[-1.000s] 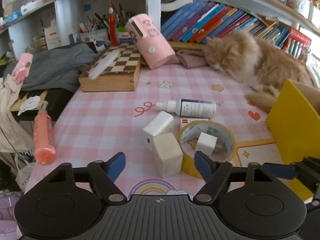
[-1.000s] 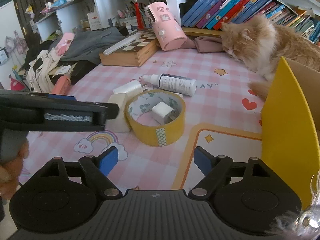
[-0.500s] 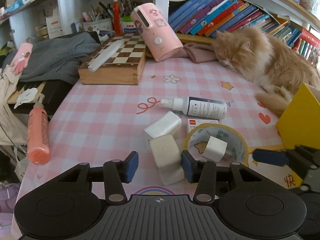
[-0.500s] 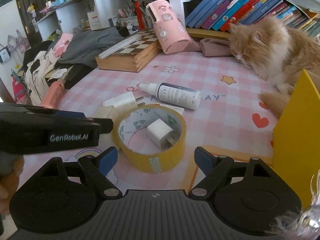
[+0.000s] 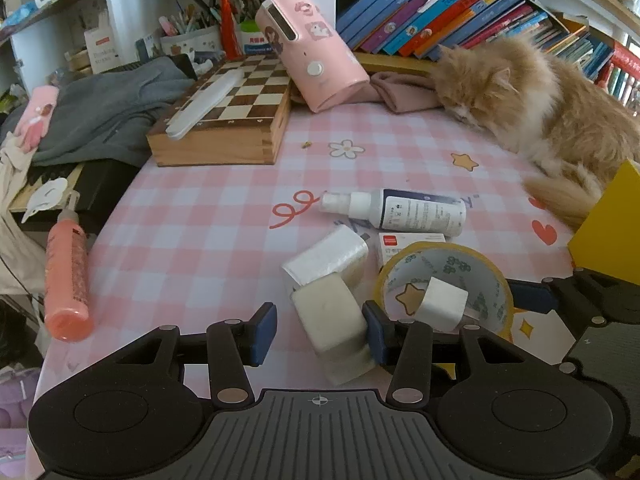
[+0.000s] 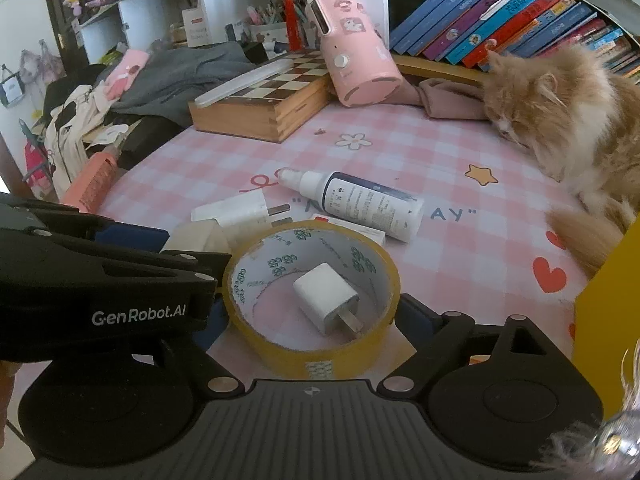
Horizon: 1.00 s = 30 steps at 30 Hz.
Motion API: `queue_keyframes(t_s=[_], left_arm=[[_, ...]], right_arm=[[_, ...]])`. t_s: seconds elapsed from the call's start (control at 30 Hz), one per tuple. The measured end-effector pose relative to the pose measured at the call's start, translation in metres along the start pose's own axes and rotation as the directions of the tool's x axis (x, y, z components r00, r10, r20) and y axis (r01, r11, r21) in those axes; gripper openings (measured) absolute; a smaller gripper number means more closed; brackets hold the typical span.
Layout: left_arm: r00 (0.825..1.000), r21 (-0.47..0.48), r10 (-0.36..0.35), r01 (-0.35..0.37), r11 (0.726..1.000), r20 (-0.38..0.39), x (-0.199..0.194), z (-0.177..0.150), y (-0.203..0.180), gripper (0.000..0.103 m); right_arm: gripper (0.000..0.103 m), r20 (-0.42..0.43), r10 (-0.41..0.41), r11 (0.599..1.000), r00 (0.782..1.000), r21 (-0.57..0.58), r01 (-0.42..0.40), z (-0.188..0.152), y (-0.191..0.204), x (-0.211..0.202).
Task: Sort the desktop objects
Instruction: 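Grasp the yellow tape roll with the right tool while the left tool grasps a white block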
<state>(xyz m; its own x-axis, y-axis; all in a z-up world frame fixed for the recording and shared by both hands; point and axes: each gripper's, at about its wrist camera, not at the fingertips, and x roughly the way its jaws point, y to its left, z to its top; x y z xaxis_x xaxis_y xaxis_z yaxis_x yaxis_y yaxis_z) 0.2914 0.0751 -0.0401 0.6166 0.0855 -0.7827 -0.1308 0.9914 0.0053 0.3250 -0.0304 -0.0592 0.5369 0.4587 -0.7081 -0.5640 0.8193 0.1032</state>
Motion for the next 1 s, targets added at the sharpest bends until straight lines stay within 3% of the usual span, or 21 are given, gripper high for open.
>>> queue_keyframes(t_s=[0.3,0.57,1.0], left_arm=[[1.0,0.003,0.001,-0.001,1.0,-0.014,0.009,0.002,0.0,0.046],[0.999,-0.006,-0.035,0.035,0.999,-0.02,0.005,0.0,-0.001,0.03],[0.995,-0.081,-0.075,0.08,0.993,0.067,-0.048,-0.01,0.029,0.025]], right_arm=[[0.09,-0.007,0.008,1.0,1.0,-0.005,-0.008,0.002,-0.002,0.009],[0.089,-0.012,0.006,1.0,1.0,-0.018,-0.006,0.002,-0.001,0.01],[0.088,0.082,-0.035,0.999,0.996,0.011,0.034,0.001,-0.001,-0.031]])
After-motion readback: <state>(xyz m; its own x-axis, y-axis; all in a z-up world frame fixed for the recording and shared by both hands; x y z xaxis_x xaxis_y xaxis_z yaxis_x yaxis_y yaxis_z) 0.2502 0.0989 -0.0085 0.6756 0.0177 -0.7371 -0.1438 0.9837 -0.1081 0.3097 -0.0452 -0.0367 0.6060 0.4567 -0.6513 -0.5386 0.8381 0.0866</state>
